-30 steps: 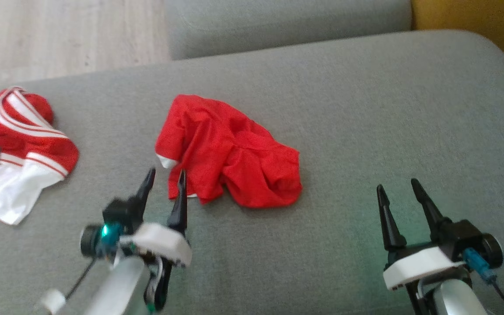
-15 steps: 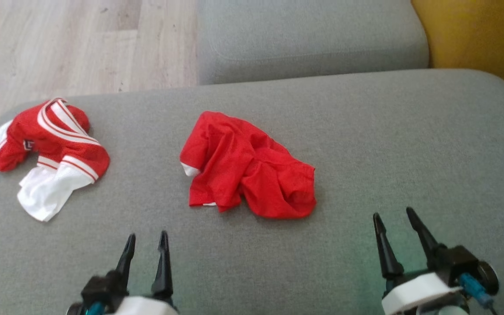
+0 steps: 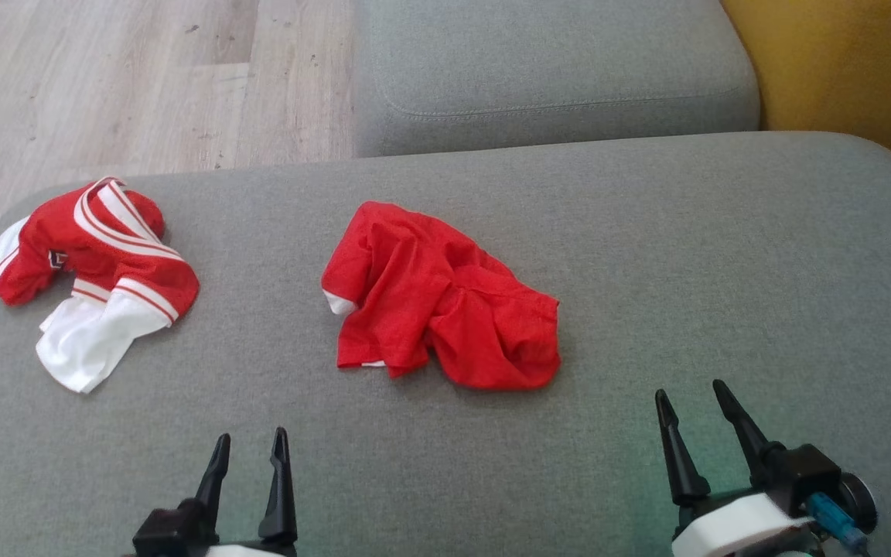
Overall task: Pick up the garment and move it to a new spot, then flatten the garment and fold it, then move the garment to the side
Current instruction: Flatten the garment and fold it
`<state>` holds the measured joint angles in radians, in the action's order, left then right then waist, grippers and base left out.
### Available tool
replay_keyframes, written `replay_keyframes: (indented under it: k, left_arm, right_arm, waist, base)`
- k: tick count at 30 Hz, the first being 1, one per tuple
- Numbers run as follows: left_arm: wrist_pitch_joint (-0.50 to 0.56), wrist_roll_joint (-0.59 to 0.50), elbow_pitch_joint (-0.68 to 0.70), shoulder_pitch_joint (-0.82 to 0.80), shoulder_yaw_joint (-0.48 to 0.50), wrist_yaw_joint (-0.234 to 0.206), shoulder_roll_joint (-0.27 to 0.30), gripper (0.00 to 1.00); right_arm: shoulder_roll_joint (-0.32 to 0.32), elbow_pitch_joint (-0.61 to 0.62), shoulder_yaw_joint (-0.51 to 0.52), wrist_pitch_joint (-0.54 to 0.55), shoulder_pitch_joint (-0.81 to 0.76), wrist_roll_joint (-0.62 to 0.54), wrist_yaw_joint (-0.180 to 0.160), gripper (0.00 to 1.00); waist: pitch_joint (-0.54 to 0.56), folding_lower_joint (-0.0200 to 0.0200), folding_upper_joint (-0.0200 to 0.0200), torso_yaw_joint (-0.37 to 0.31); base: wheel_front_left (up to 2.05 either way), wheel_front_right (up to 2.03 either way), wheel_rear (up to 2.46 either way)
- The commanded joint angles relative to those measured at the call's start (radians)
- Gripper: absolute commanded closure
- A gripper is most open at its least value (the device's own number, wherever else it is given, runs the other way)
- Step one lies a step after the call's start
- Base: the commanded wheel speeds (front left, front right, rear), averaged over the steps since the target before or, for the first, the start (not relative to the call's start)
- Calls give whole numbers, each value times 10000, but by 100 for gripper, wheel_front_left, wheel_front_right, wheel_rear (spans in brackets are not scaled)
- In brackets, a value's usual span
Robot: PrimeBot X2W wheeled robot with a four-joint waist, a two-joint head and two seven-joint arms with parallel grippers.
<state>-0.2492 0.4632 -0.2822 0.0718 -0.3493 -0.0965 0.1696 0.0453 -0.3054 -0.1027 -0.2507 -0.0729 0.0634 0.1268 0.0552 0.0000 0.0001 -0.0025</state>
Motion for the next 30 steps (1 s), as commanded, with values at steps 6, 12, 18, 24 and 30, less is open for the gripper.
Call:
replay_keyframes:
  k: [6,12,18,24,30]
  left_arm:
    - [-125,-60,224,-205,367,10,87,0]
    - [-109,-52,135,-233,261,13,59,0]
    - [-82,-42,123,-270,186,-5,62,0]
    - [-62,-43,121,-311,116,-37,40,0]
    - [-50,-99,119,-413,-9,-32,22,0]
  right_arm:
    - [49,216,-218,-110,296,90,39,0]
    - [49,208,-172,-110,269,76,39,0]
    - [49,183,-163,-111,259,28,39,0]
    - [49,171,-181,-111,348,-74,39,0]
    - [49,79,-669,-77,632,-325,39,0]
  waist:
    - [-11,0,-1,49]
    - [-47,0,-1,128]
    - [-115,0,-1,266]
    - [-225,0,-1,452]
    - [-432,0,-1,901]
  base:
    - [0,0,0]
    - [0,0,0]
    - [0,0,0]
    - [0,0,0]
    - [0,0,0]
